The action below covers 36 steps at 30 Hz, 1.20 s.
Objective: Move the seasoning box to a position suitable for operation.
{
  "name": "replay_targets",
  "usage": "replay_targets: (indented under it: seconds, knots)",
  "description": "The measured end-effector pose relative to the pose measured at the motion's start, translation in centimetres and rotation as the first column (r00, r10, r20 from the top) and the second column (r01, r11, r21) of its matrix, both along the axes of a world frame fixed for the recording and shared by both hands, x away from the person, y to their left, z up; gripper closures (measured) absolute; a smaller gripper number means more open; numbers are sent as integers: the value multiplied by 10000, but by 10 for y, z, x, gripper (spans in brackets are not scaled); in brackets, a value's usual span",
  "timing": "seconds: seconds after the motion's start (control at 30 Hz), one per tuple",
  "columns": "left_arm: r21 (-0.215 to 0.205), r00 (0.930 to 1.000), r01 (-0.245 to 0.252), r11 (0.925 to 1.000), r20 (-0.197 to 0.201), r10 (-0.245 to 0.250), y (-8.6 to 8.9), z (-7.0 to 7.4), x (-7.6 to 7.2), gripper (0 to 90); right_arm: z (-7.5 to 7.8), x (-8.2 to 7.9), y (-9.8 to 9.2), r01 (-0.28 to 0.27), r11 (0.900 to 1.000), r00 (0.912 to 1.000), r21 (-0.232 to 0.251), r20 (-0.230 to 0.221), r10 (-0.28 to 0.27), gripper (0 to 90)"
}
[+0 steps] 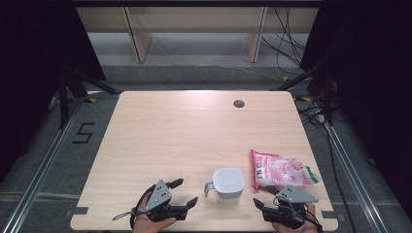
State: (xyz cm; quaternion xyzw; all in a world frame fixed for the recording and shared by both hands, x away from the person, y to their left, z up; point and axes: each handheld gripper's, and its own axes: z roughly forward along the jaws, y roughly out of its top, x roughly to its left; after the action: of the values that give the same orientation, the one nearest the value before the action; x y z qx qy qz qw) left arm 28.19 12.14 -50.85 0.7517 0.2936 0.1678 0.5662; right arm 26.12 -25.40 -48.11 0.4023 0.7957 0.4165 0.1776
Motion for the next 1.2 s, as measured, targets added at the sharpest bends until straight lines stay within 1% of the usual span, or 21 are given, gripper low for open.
replay_targets:
  seconds: [0.37, 0.4, 0.43, 0.47, 0.5, 0.57, 0.67, 0.7, 0.73, 0.77, 0.8, 0.83, 0.87, 0.9, 0.93, 0.97, 1.0, 1.1, 1.13, 1.17, 1.2]
  knots:
    - [-86, 9985, 541, 9985, 86, -540, -6, 2, -3, 278, 0, 0, 1, -76, 10000, 10000, -22, 10, 76, 361]
    - [-179, 9986, 522, 9985, 82, -520, -7, 2, -4, 291, 0, 0, 0, -105, 9999, 9999, -64, -5, 105, 362]
    - [-229, 9980, 605, 9979, 179, -601, -6, 2, -4, 306, 0, -1, 2, 60, 10000, 9999, 6, -122, -60, 362]
    - [-127, 9979, 620, 9980, 211, -618, -6, 3, -4, 331, 0, 1, 0, -125, 9999, 9999, -103, 31, 126, 362]
    - [-250, 9976, 666, 9975, 217, -660, -7, 3, -5, 348, -1, 1, 1, -138, 9999, 9999, -45, 6, 138, 362]
    - [-314, 9956, 903, 9954, 288, -894, -10, 4, -6, 389, -1, 1, 1, -117, 9999, 9999, -51, -9, 117, 363]
    - [-226, 9929, 1162, 9930, 284, -1156, -14, 4, -6, 426, -1, 1, 1, -168, 9998, 9999, -123, -6, 168, 363]
    - [-332, 9919, 1240, 9917, 311, -1230, -18, 3, -6, 430, -1, 0, 1, -138, 9998, 9999, -162, -40, 138, 364]
    - [-166, 9915, 1276, 9917, 272, -1271, -19, 3, -6, 438, -1, 1, 1, -221, 9996, 9998, -165, 16, 221, 364]
    - [-272, 9894, 1424, 9894, 317, -1415, -22, 3, -5, 444, -1, 1, 1, -219, 9996, 9996, -195, 149, 222, 364]
    - [-238, 9898, 1405, 9898, 268, -1398, -24, 3, -5, 450, -1, 1, 2, -199, 9996, 9998, -183, 69, 201, 365]
    - [-397, 9892, 1443, 9887, 306, -1431, -27, 3, -4, 449, -1, 0, 3, -121, 9999, 9999, -124, 22, 121, 367]
    - [-438, 9884, 1497, 9878, 312, -1484, -28, 3, -4, 446, -1, -2, 4, 8, 9999, 9998, -105, -184, -10, 368]
    - [-344, 9885, 1493, 9882, 277, -1484, -28, 4, -4, 446, -2, 0, 3, -200, 9996, 9998, -211, -11, 200, 369]
    - [-343, 9885, 1500, 9881, 257, -1492, -29, 5, -2, 443, -2, -1, 5, -62, 9999, 9999, -92, -156, 61, 369]
    - [-494, 9895, 1422, 9886, 311, -1408, -30, 4, 0, 441, -2, 0, 4, -192, 9998, 9998, -64, -96, 192, 369]
    - [-326, 9915, 1285, 9912, 260, -1277, -29, 5, 2, 440, -2, 1, 3, -219, 9993, 9996, -298, 192, 225, 369]
    - [-440, 9929, 1173, 9921, 264, -1162, -29, 6, 5, 442, -2, 1, 4, -333, 9988, 9993, -365, 171, 340, 370]
    - [-626, 9913, 1282, 9898, 374, -1260, -29, 6, 8, 442, -2, -2, 6, -86, 9999, 9998, -125, -182, 84, 370]
    - [-478, 9917, 1258, 9909, 324, -1243, -29, 7, 10, 459, -2, 0, 5, -268, 9992, 9996, -306, -40, 267, 370]
    - [-457, 9912, 1300, 9905, 317, -1287, -30, 8, 13, 460, -2, -1, 6, -197, 9995, 9996, -263, -184, 192, 371]
